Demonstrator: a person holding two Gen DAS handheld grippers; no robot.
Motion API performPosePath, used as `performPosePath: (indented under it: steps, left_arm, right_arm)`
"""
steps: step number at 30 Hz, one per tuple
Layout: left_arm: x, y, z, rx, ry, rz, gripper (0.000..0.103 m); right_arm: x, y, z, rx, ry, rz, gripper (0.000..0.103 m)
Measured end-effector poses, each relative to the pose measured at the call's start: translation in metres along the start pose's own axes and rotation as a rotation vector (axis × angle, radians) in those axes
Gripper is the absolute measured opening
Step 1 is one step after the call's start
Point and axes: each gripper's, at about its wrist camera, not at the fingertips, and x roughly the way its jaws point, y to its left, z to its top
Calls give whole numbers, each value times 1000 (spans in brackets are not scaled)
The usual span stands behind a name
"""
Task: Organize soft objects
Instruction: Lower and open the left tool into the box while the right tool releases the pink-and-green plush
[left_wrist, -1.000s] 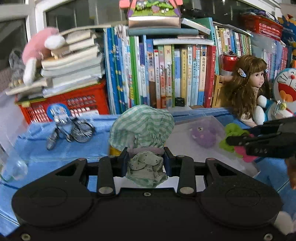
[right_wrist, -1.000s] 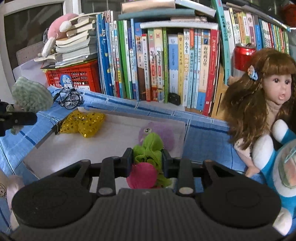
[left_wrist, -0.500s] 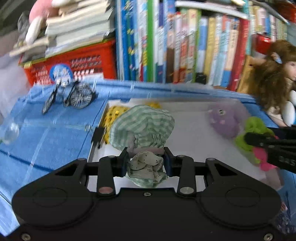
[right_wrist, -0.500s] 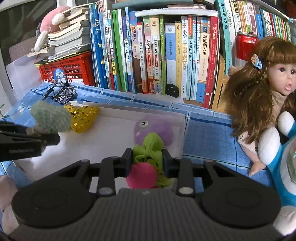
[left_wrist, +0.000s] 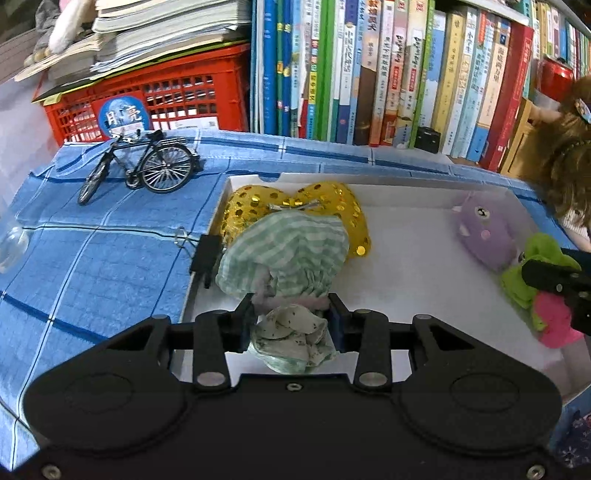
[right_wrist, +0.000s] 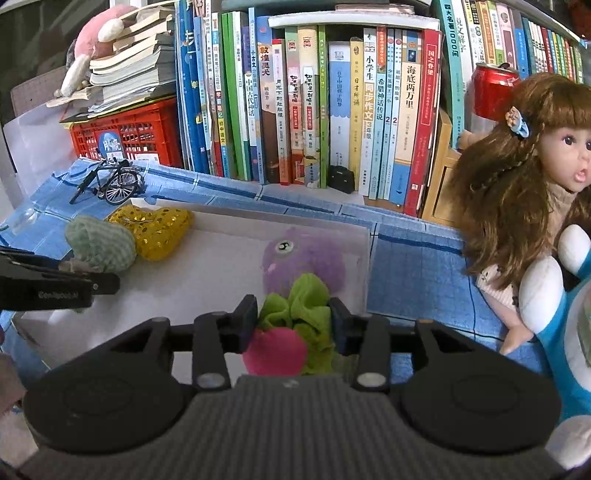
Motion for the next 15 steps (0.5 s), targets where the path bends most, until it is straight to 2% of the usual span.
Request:
performPosePath:
  steps: [2,4,6,8,12,15]
  left_arm:
    - [1,-1,-1,1,1,3,39]
    - [0,1,-2,1,-5,8,43]
    - [-3,1,-3,9,-12,7,54]
    - [-9,1,-4,25,-29,4,81]
    - [-25,-7,-4,75,-102,48,87]
    - [-29,-8,-3,83,-109,60,91]
  right_arm:
    - [0,0,0,-5,0,-5,55]
    - [-1,2,0,-23,-3,-16,65]
    - [-3,3,0,-38,-12,-31,72]
    - [-6,5,1,-42,-24,-37,78]
    - [-11,8,3,-51,-38,-44,83]
    - [-14,10,5,-48,-44,-49,87]
